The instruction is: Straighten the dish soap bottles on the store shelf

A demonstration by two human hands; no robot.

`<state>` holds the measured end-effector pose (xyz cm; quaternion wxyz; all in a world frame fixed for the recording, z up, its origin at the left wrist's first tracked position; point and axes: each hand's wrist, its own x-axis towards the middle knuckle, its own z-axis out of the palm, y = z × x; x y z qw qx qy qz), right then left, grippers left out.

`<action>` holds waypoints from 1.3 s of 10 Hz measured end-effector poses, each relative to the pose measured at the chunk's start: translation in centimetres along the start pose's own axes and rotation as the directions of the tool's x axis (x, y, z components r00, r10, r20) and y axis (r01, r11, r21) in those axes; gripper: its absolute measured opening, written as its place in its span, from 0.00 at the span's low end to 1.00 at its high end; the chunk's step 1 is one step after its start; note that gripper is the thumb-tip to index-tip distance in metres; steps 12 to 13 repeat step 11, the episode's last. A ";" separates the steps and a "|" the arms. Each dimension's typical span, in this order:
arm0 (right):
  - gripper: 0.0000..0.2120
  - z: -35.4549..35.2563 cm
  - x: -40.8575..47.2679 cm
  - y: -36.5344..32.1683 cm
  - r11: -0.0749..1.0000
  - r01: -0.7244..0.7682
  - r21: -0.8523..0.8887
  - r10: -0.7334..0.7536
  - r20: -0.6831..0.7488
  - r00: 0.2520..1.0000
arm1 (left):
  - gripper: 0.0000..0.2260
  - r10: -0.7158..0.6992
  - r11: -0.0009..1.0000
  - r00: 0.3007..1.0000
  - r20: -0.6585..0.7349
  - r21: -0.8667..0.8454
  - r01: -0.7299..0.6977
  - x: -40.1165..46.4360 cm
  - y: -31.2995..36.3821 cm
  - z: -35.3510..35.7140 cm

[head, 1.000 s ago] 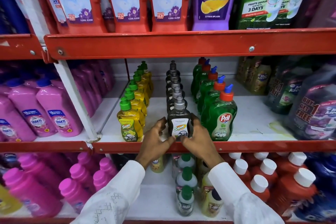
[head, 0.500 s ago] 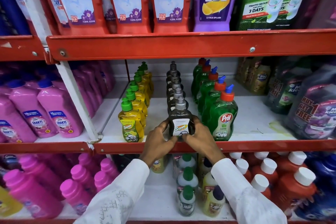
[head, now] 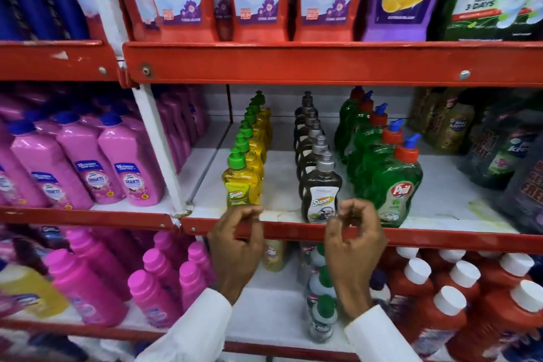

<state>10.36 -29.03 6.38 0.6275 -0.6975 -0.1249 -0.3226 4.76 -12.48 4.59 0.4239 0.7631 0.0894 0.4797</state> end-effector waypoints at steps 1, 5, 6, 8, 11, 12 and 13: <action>0.12 3.3 -1.7 -1.3 0.999 0.017 0.040 -0.026 0.239 0.971 | 0.10 -0.058 0.998 0.988 -0.146 -0.014 0.057 1.6 -2.2 -3.0; 0.18 10.2 -0.3 1.4 0.983 -0.042 -0.180 0.154 0.673 0.723 | 0.19 -0.123 0.988 0.878 0.462 0.139 0.065 6.3 -6.9 -4.5; 0.17 10.3 -0.3 2.0 0.982 -0.041 -0.186 0.157 0.670 0.726 | 0.16 -0.092 0.993 0.893 0.441 0.105 0.050 6.4 -7.3 -4.5; 0.16 10.5 -0.5 2.4 0.981 -0.054 -0.188 0.166 0.659 0.733 | 0.15 -0.064 0.996 0.909 0.412 0.087 0.031 6.2 -7.9 -4.3; 0.16 7.9 -1.5 0.5 0.998 -0.028 -0.053 0.043 0.296 0.954 | 0.21 0.024 0.986 0.976 0.215 0.154 -0.058 6.2 -5.9 -5.2; 0.16 7.9 -1.5 0.5 0.998 -0.028 -0.053 0.043 0.296 0.954 | 0.21 0.024 0.986 0.976 0.215 0.154 -0.058 6.2 -5.9 -5.2; 0.16 7.9 -1.5 0.5 0.998 -0.028 -0.053 0.043 0.296 0.954 | 0.21 0.024 0.986 0.976 0.215 0.154 -0.058 6.2 -5.9 -5.2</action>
